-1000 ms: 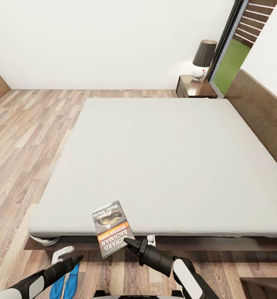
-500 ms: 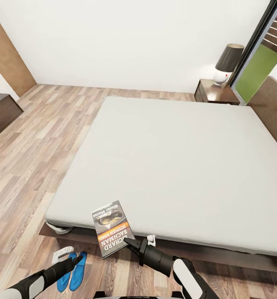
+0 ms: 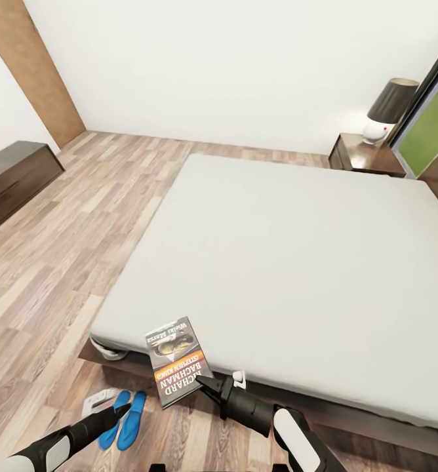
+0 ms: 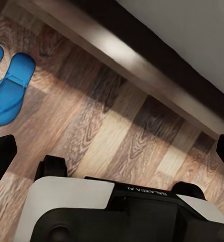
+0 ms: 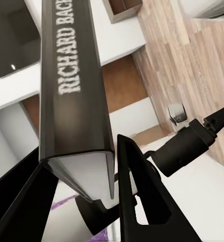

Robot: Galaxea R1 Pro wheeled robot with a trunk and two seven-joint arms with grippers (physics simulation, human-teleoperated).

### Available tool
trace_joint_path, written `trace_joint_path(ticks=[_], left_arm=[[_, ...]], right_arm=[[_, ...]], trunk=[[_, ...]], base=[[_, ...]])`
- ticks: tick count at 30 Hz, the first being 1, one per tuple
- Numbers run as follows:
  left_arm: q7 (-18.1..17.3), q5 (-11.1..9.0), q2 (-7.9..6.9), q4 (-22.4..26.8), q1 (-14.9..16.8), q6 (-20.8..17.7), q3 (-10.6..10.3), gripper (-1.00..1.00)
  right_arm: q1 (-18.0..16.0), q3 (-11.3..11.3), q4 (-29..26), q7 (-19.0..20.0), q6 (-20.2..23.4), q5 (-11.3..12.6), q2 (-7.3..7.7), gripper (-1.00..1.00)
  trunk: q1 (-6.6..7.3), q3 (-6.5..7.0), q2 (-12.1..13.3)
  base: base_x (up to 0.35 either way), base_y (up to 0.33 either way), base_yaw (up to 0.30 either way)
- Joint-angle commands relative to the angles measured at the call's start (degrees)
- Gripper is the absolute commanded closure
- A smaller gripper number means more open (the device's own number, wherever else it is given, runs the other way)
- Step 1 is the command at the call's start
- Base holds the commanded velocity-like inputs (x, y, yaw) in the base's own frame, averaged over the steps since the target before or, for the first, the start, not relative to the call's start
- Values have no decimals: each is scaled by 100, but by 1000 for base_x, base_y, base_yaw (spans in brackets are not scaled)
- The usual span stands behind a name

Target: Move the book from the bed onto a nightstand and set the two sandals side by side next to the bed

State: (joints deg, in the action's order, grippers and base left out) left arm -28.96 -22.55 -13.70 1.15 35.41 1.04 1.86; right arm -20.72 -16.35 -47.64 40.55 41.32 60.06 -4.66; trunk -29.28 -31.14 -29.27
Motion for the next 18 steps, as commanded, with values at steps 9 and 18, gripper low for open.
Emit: trace_joint_path(ticks=[9, 18], left_arm=[[-22, 5, -1, -10, 3, 11, 16, -100], [-22, 5, -1, -10, 7, 11, 16, -100]], right_arm=[[-2, 0, 0, -3, 34, 32, 0, 100], [-2, 0, 0, -3, 34, 32, 0, 100]], trunk=[[-2, 42, -7], [-2, 89, -7]], base=[[0, 0, 228], [0, 0, 226]])
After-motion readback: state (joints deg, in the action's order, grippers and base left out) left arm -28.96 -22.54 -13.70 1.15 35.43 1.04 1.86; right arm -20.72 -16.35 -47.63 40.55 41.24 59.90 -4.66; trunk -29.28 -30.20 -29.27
